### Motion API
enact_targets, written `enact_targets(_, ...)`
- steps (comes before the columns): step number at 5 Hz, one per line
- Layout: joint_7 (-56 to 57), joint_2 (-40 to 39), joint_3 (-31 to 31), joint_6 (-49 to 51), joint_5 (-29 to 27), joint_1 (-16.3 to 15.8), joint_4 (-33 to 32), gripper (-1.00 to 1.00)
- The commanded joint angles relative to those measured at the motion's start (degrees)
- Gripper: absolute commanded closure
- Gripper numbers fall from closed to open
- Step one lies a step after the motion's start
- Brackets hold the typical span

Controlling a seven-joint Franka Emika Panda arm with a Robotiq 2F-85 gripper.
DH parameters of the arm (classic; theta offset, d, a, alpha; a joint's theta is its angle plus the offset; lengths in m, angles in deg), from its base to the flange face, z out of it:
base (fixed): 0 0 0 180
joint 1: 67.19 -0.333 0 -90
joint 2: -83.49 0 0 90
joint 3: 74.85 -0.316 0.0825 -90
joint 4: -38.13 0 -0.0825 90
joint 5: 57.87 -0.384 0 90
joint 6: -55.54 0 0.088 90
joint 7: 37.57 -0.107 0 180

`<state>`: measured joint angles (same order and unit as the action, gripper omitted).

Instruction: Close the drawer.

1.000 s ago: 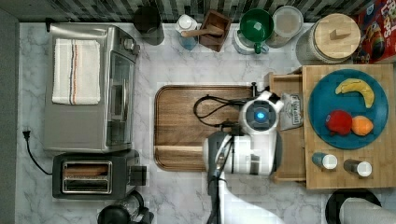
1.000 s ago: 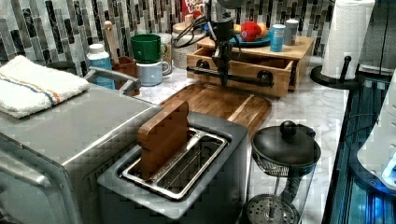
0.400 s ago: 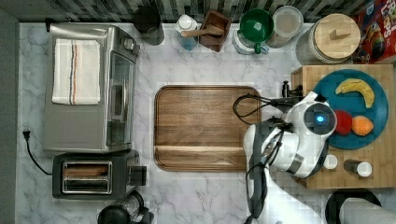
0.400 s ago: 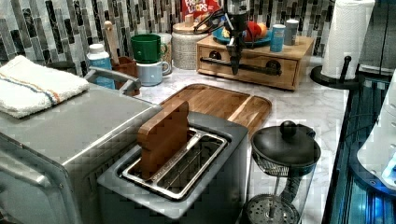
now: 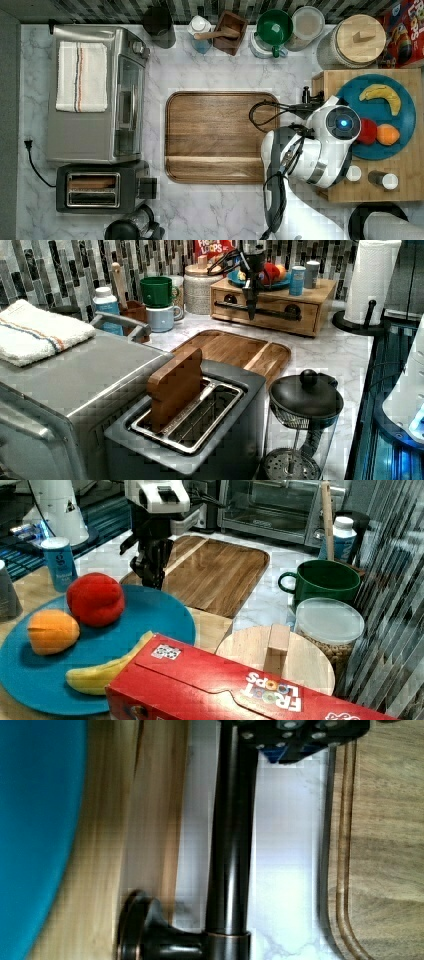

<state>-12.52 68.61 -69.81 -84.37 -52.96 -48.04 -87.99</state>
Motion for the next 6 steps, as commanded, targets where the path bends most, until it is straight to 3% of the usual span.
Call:
enact_targets(1, -3.8, 1.5, 4.8, -1.4, 2.9, 3.3, 6.7, 1.00)
enact_targets(6, -3.9, 1.5, 4.6, -1.4, 3.0, 3.6, 6.7, 1.00)
